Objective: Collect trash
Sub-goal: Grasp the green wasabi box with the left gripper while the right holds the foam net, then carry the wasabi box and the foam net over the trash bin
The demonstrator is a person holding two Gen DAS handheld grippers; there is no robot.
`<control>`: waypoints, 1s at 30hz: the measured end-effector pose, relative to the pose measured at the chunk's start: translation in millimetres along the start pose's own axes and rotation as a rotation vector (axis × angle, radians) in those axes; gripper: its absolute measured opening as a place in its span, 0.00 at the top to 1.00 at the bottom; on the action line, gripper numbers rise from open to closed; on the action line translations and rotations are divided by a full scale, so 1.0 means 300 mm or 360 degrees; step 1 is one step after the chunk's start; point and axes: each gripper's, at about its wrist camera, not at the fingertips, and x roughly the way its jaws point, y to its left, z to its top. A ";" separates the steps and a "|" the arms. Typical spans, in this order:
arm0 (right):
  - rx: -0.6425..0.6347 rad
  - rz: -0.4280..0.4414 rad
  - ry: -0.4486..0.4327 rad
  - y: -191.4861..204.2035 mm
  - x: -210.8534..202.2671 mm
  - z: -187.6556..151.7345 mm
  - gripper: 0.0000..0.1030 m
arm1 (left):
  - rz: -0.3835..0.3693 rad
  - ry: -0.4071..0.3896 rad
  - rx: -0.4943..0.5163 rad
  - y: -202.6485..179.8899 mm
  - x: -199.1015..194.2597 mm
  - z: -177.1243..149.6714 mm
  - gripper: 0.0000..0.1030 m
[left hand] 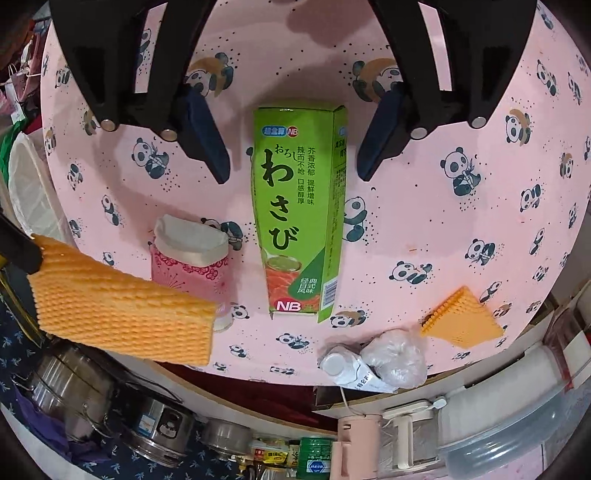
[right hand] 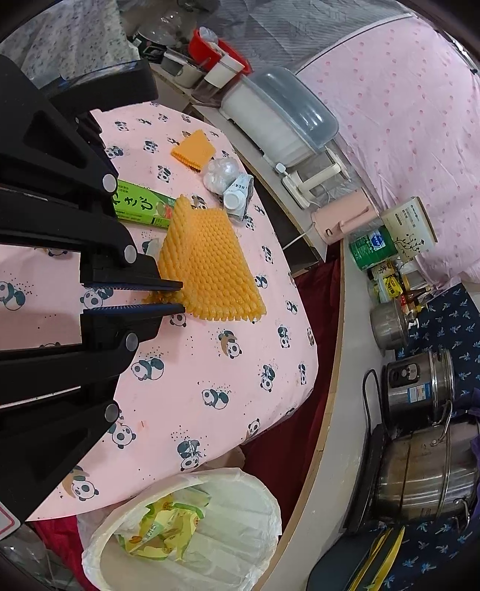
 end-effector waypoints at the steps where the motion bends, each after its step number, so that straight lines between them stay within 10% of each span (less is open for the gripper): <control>1: 0.0003 0.0002 -0.0002 -0.005 -0.001 0.001 0.93 | 0.0001 0.0027 -0.0020 0.001 0.012 0.000 0.46; 30: 0.0112 0.0015 -0.0190 -0.166 -0.231 0.027 0.93 | -0.0007 -0.0232 0.0126 -0.284 -0.280 -0.001 0.51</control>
